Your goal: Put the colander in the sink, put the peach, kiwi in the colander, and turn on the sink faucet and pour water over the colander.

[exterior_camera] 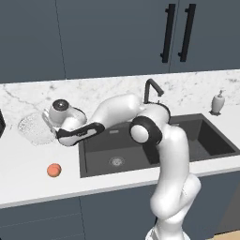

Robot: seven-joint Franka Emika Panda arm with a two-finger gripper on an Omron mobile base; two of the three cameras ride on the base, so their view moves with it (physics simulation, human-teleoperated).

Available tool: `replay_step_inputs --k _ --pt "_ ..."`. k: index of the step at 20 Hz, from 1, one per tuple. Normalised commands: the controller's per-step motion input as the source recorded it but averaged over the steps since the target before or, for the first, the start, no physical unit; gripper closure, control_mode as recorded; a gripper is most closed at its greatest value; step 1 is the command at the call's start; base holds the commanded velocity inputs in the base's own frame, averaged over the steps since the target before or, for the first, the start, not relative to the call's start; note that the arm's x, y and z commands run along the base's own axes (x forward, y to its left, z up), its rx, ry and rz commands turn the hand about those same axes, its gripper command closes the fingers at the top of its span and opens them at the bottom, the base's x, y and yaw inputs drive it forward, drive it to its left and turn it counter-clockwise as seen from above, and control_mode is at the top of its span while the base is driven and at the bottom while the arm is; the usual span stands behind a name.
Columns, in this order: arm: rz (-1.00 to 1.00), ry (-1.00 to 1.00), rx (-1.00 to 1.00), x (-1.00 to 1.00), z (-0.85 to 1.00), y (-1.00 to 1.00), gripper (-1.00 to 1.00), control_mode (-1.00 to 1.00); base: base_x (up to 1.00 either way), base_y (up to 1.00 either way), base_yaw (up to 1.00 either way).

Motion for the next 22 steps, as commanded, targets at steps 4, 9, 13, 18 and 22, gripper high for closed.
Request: replay_step_inputs --k 4,9,13,18,22 --pt "-0.37 -0.24 0.27 -0.42 0.46 -0.64 1.0 -1.0 0.0 0.0 0.0" --pt "-0.36 -0.04 0.24 -0.89 0.26 -0.41 1.0 -1.0 0.0 0.0 0.0" --pt "-0.35 0.0 0.22 -1.0 0.05 -0.27 1.0 -1.0 0.0 0.0 0.0" --pt "-0.32 0.01 0.11 -1.0 0.24 -0.3 1.0 -1.0 0.0 0.0 0.0" --pt "-0.3 0.17 0.0 -0.93 0.28 -0.25 1.0 -1.0 0.0 0.0 0.0"
